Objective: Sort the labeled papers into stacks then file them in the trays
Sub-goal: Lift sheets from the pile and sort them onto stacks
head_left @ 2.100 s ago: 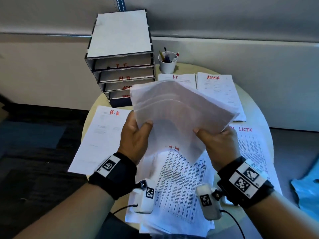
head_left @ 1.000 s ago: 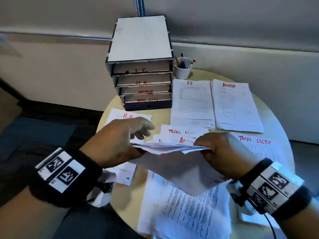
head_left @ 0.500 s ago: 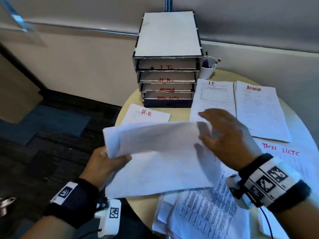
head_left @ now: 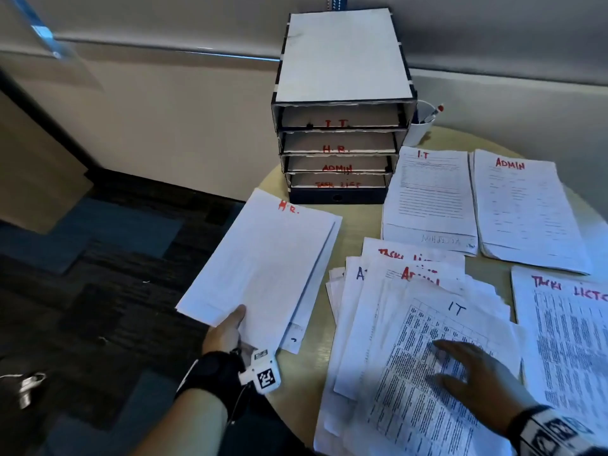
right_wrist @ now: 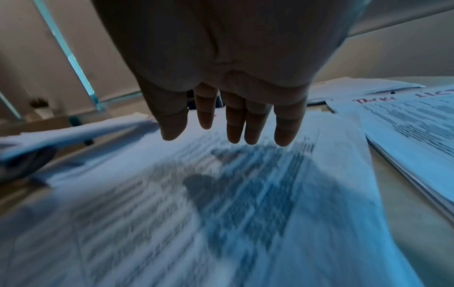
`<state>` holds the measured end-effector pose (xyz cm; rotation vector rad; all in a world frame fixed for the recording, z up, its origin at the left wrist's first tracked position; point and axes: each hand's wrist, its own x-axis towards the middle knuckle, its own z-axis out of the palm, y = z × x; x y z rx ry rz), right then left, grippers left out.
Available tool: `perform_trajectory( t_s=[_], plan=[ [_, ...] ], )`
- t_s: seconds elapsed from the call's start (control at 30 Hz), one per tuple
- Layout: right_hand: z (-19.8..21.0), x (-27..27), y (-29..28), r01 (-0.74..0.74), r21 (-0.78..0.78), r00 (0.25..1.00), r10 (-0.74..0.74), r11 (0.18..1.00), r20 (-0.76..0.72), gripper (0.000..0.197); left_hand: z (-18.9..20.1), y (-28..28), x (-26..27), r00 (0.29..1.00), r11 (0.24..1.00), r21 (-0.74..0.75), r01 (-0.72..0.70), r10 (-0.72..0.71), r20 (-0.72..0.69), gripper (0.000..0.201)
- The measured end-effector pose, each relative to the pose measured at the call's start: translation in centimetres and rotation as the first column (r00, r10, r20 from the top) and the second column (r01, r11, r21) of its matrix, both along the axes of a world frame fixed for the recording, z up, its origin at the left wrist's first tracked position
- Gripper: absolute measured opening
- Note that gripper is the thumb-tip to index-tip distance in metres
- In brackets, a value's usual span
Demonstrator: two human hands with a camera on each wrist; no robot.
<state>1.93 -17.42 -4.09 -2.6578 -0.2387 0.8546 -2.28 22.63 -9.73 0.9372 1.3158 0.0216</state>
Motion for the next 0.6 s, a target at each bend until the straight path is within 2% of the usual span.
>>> perform_trajectory(
  t_s=[0.1,0.17,0.27,0.33,0.43,0.53,0.6],
  plan=[
    [-1.1,-0.8,-0.1,-0.059,-0.038,0.998,0.058,0.998,-0.041,0.063,0.3,-0.6,1.5,0.999,1.0,-0.008,-0.019,0.019,-0.036,0.024],
    [-1.5,-1.0,-0.2,-0.079,-0.063,0.996,0.077,0.995,-0.041,0.065,-0.2,-0.4,2.1,0.999,1.0,0.014,0.003,-0.002,-0.051,0.026],
    [-1.6,-0.8,-0.3,-0.094,-0.059,0.995,0.091,0.994,-0.05,0.065,-1.5,0.6,2.0,0.999,0.997,0.068,0.03,-0.028,-0.039,0.049],
    [-1.7,-0.8,-0.4,-0.1,-0.056,0.994,0.097,0.993,-0.05,0.064,-2.4,1.0,1.9,0.992,0.992,0.091,0.088,-0.08,-0.094,0.069],
    [-1.7,-0.9,-0.5,-0.104,-0.052,0.994,0.102,0.993,-0.034,0.062,-1.9,0.6,1.6,0.989,0.993,0.095,0.069,-0.055,-0.138,0.05],
    [-1.7,-0.9,-0.5,-0.104,-0.054,0.994,0.102,0.993,-0.034,0.062,-1.3,0.1,1.3,0.989,0.993,0.091,0.075,-0.063,-0.133,0.039],
    [-1.7,-0.9,-0.6,-0.099,-0.051,0.995,0.098,0.994,-0.034,0.063,-0.8,-0.3,1.2,0.989,0.99,0.11,0.092,-0.078,-0.124,0.045]
  ],
)
